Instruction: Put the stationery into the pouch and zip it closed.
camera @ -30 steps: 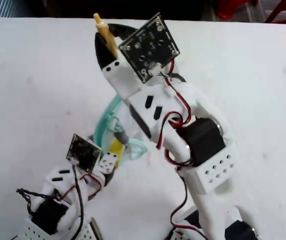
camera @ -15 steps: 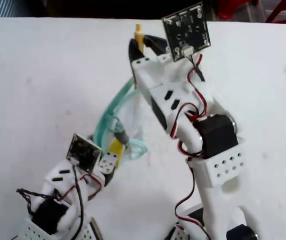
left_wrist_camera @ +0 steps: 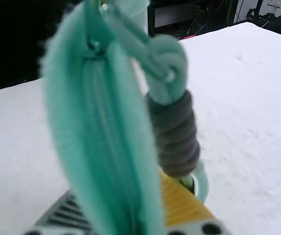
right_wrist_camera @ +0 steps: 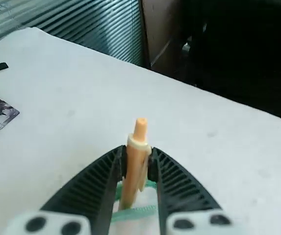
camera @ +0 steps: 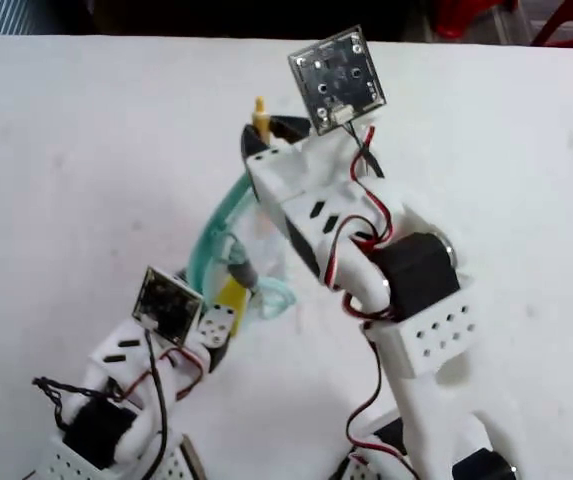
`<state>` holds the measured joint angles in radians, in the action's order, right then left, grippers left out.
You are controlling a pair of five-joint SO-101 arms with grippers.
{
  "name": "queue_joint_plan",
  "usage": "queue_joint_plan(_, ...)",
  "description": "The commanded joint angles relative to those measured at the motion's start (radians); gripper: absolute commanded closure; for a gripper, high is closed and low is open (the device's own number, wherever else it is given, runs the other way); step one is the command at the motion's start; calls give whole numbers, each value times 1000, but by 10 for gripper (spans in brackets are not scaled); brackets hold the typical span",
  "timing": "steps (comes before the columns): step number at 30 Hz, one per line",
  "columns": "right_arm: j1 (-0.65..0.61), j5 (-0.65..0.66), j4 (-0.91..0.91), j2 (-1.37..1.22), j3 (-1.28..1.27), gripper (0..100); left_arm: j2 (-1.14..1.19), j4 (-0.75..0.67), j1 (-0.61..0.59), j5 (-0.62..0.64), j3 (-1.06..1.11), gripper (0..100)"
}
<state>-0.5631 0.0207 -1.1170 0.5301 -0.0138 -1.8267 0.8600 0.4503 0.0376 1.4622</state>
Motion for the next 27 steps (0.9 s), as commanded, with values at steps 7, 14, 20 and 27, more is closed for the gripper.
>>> queue_joint_plan(7, -15, 57, -2, 140, -37, 810, 4, -9, 1, 2, 3, 972)
queue_joint_plan(14, -16, 57, -2, 150, -54, 767, 4, -9, 1, 2, 3, 972)
queue_joint_plan(20, -5, 57, -2, 159, -52, 796, 4, -5, 1, 2, 3, 972)
queue_joint_plan(27, 156, 57, -5, 159, -52, 796, 4, -9, -1, 2, 18, 972)
